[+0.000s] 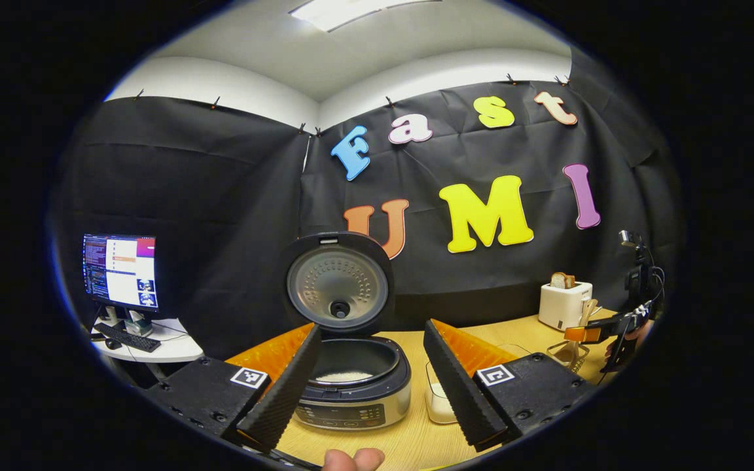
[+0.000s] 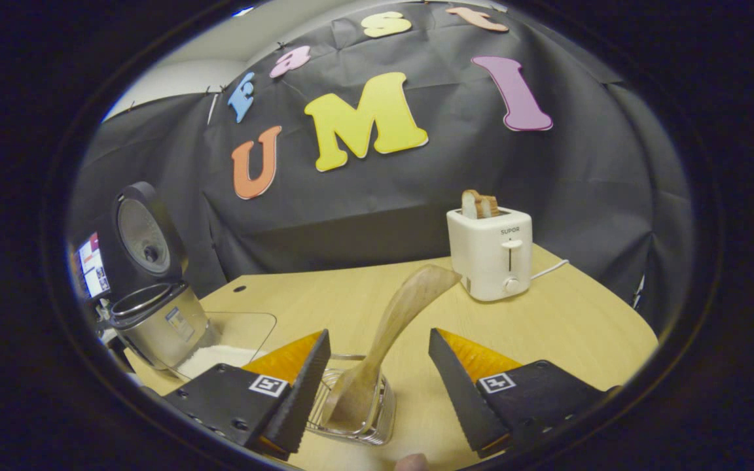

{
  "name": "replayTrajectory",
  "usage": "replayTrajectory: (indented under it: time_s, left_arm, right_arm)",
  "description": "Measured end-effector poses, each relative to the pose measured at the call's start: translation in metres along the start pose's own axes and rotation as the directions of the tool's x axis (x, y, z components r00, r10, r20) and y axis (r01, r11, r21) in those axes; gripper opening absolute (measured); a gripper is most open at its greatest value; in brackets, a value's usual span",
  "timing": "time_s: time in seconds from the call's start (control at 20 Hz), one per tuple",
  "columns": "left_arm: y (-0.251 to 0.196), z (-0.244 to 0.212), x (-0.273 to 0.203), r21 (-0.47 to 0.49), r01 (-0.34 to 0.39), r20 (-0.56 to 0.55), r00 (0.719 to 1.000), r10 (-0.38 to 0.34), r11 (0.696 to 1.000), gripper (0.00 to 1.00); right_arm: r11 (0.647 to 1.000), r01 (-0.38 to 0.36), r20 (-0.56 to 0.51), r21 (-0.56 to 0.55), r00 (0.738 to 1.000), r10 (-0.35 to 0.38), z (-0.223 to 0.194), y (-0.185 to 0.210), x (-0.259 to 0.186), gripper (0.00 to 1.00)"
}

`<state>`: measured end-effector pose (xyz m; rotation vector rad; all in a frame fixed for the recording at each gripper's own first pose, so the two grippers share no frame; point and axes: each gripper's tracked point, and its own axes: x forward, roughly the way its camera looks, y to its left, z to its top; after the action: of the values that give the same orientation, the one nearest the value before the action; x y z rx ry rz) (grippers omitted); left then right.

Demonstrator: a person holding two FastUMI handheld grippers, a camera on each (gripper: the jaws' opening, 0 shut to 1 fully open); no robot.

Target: Close the left gripper, press the button to open the rice cooker; take a wooden spoon from the chopstick holder with the right hand, scoop a spoonful of rice and pour it into the rice cooker, then put the wooden spoon back into the chopstick holder.

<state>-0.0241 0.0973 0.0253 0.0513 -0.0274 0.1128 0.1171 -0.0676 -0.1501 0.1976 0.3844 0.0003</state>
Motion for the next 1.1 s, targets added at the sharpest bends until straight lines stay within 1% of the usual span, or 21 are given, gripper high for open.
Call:
replayTrajectory:
  time_s: [0.1, 0.15, 0.2, 0.25, 0.3, 0.35, 0.45, 0.5, 0.55, 0.6, 0.65, 0.7, 0.85, 0.9, 1.1]
  left_arm:
    - [0.002, -0.001, 0.0, 0.004, -0.005, -0.001, 1.0, 0.005, 1.0, 1.0]
    - [0.004, 0.0, 0.0, 0.002, -0.006, 0.0, 1.0, 0.006, 1.0, 1.0]
    - [0.004, -0.002, 0.0, 0.002, -0.007, -0.002, 1.0, 0.007, 1.0, 1.0]
    - [0.005, -0.002, 0.0, 0.002, -0.008, -0.003, 1.0, 0.008, 1.0, 1.0]
    - [0.006, -0.002, 0.0, 0.004, -0.01, -0.001, 1.0, 0.011, 1.0, 1.0]
    - [0.007, -0.001, 0.0, 0.003, -0.013, 0.0, 1.0, 0.013, 1.0, 1.0]
    - [0.008, -0.005, 0.001, -0.004, -0.013, -0.01, 1.0, 0.013, 1.0, 1.0]
    - [0.01, -0.008, 0.001, -0.007, -0.016, -0.02, 1.0, 0.016, 1.0, 1.0]
    - [0.01, -0.009, 0.002, -0.01, -0.017, -0.024, 1.0, 0.017, 1.0, 1.0]
    - [0.011, -0.01, 0.002, -0.011, -0.018, -0.03, 0.999, 0.017, 1.0, 1.0]
    - [0.012, -0.009, 0.001, -0.012, -0.02, -0.032, 0.999, 0.02, 1.0, 1.0]
    - [0.014, -0.008, 0.001, -0.01, -0.026, -0.03, 0.999, 0.025, 1.0, 1.0]
    - [0.016, -0.002, -0.002, -0.011, -0.022, -0.008, 1.0, 0.022, 1.0, 1.0]
    - [0.017, -0.001, -0.002, -0.009, -0.022, -0.006, 1.0, 0.022, 1.0, 1.0]
    - [0.027, -0.002, -0.004, -0.018, -0.038, -0.007, 0.999, 0.038, 0.999, 1.0]
  right_arm:
    - [1.0, -0.02, -0.012, 0.004, 1.0, 0.02, -0.002, 0.006, 0.008, 0.81]
    - [0.999, -0.036, -0.017, 0.005, 0.999, 0.036, -0.003, 0.01, 0.011, 0.75]
    - [0.999, -0.039, -0.023, 0.006, 0.999, 0.039, -0.004, 0.011, 0.012, 0.72]
    - [0.999, -0.035, -0.023, 0.004, 0.999, 0.035, -0.005, 0.01, 0.013, 0.63]
    - [1.0, -0.027, -0.021, 0.007, 0.999, 0.027, -0.004, 0.009, 0.014, 0.5]
    - [1.0, -0.014, -0.011, 0.009, 1.0, 0.014, -0.001, 0.007, 0.012, 0.48]
    - [1.0, -0.018, -0.015, 0.023, 1.0, 0.018, -0.002, 0.009, 0.011, 0.24]
    - [1.0, -0.02, -0.017, 0.024, 1.0, 0.02, -0.002, 0.01, 0.012, 0.19]
    - [0.999, -0.036, -0.016, 0.037, 0.999, 0.037, -0.002, 0.011, 0.003, 0.18]
    - [0.998, -0.036, -0.011, 0.041, 0.999, 0.037, 0.004, 0.012, 0.01, 0.14]
    - [0.998, -0.04, -0.008, 0.053, 0.999, 0.041, 0.003, 0.018, 0.007, 0.12]
    - [0.998, -0.034, -0.012, 0.045, 0.999, 0.035, 0.001, 0.019, 0.004, 0.05]
    - [1.0, -0.024, -0.009, -0.002, 1.0, 0.024, 0.0, 0.028, -0.003, 0.04]
    - [0.999, -0.022, 0.006, -0.023, 1.0, 0.022, 0.008, 0.031, -0.005, 0.0]
    - [0.996, -0.016, 0.072, -0.084, 0.997, 0.022, 0.031, 0.046, -0.02, 0.0]
